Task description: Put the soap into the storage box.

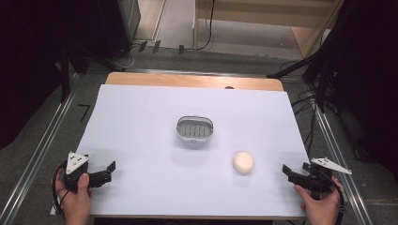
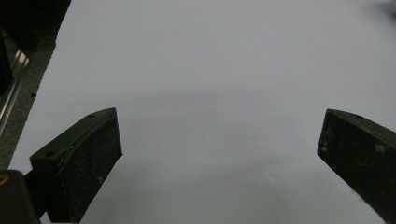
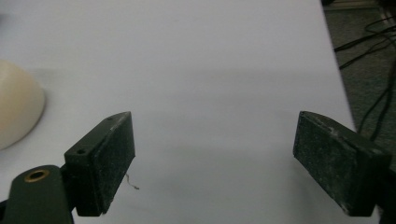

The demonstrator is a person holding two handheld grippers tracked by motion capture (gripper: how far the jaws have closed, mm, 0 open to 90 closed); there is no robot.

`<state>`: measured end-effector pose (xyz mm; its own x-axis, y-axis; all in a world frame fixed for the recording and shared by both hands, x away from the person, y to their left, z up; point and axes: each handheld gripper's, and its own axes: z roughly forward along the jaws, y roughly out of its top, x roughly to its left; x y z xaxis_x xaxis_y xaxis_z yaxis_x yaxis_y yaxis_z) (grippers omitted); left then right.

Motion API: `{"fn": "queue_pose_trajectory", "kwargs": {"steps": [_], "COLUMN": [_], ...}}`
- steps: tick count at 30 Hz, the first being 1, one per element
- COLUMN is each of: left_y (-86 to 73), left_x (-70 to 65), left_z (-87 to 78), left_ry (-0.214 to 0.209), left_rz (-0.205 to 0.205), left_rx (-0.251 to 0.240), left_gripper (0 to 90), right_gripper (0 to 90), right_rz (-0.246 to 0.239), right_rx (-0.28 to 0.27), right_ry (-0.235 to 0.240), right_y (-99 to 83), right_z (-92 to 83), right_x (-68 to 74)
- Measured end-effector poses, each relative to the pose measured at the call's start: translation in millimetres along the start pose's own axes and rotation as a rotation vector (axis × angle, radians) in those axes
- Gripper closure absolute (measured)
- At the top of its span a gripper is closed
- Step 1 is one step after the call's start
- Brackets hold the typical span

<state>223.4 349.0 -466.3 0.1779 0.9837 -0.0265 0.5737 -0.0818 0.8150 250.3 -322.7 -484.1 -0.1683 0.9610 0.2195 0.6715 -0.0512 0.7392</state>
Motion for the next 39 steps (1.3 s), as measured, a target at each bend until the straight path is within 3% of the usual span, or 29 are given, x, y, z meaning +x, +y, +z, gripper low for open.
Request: {"fn": "queue_pose_trajectory", "kwargs": {"steps": [4,6,7,13,21,28,39], "left_y": [-0.1,-0.1,-0.2,0.1,0.1,0.2,0.2], "left_x": [-0.6,-0.4,-0.1,-0.4,-0.2,-0.2,-0.2], "left_z": [0.0,-0.1,-0.1,0.1,0.1,0.1,0.1], "left_ry": [-0.003,-0.002,-0.003,-0.002,-0.002,-0.002,-0.003], "left_rz": [0.004,0.001,0.002,0.0,0.0,0.0,0.0], "left_rx": [-0.001,-0.002,-0.003,0.001,0.003,0.004,0.003], "left_gripper": [0.4,0.4,0.4,0.4,0.4,0.4,0.4], "right_gripper": [12.9,13.2,13.7,14.4,13.5,14.9,15.1], "right_rz": [-0.025,-0.036,-0.032,-0.064,-0.094,-0.077,-0.111], "right_rx": [0.018,0.017,0.014,0.031,0.062,0.058,0.086], "right_ry": [0.003,0.04,0.087,0.136,0.121,0.166,0.177], "right_y": [2.2,2.2,2.7,7.3,10.4,10.4,8.3], "right_z": [1.9,1.2,0.2,-0.7,0.2,-1.6,2.1], "right_x": [7.8,12.7,17.5,28.2,42.3,51.2,66.0]}}
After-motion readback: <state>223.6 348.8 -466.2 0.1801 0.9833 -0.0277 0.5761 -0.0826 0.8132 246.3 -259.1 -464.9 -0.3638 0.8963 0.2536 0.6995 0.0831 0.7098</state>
